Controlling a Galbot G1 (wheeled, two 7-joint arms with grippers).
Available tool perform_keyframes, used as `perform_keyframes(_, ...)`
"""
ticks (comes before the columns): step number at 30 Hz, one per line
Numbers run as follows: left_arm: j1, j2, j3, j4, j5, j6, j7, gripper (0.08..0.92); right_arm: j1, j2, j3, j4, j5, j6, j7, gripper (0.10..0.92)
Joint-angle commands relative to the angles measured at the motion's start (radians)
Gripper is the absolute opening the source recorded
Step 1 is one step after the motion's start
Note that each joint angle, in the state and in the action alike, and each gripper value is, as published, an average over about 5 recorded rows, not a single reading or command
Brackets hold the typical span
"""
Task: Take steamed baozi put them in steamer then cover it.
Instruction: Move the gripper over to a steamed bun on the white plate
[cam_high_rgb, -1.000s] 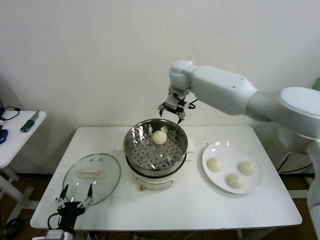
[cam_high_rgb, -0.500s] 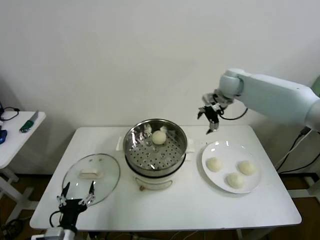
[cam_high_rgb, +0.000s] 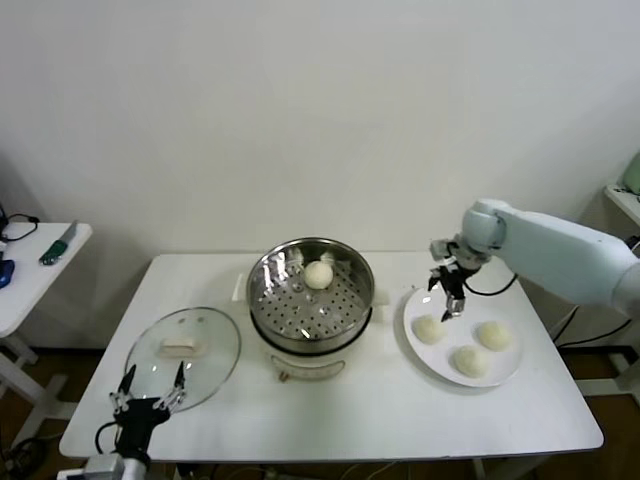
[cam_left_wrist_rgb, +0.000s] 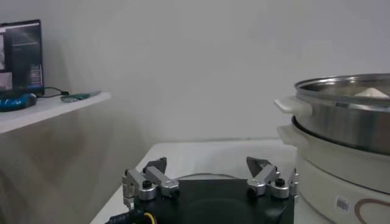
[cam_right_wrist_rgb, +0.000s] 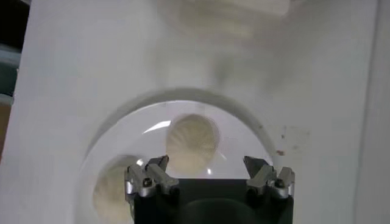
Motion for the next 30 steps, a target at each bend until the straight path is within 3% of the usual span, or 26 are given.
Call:
perform_keyframes(1, 0.001, -0.001, 0.000, 0.002, -0.002, 0.003, 0.001, 0.823, -0.166, 0.002, 0.143, -0.075, -0.090, -0.015, -0.004, 0.823)
perform_keyframes(21, 0.004, -0.009, 0.000, 0.018, 0.018, -0.014, 0.004, 0.823, -0.209, 0.104, 0.224, -0.190, -0.133, 0.044, -0.008, 0.818)
perform_keyframes(30, 0.010, -0.017, 0.005, 0.011, 0.019, -0.016, 0.004, 0.823, -0.203, 0.090, 0.221, -0.178, -0.117, 0.039, -0.015, 0.718)
